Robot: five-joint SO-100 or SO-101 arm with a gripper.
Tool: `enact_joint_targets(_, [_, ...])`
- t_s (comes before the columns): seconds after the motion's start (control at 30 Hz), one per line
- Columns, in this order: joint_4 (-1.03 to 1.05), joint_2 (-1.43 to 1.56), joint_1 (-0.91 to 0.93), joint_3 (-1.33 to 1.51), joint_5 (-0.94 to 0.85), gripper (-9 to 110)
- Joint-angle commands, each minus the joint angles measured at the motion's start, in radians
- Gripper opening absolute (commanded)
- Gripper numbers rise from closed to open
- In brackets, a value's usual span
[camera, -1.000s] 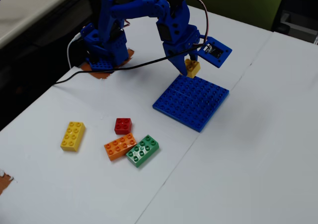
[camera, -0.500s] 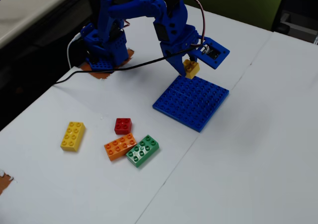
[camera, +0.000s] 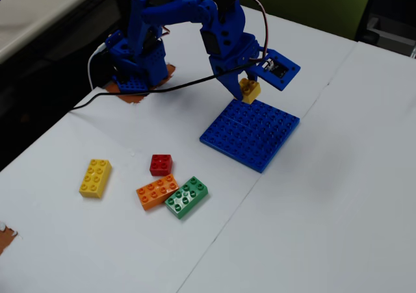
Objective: Pick up the 2x2 yellow block and go up the 8x8 blue block.
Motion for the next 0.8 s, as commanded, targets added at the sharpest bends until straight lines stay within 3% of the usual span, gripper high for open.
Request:
enact_joint_targets(0.0, [0.003, 0.026, 0.008, -0.046, -0.005, 6])
enact_joint_targets(0.77, [0.003, 0.026, 0.005, -0.046, -0.012, 6])
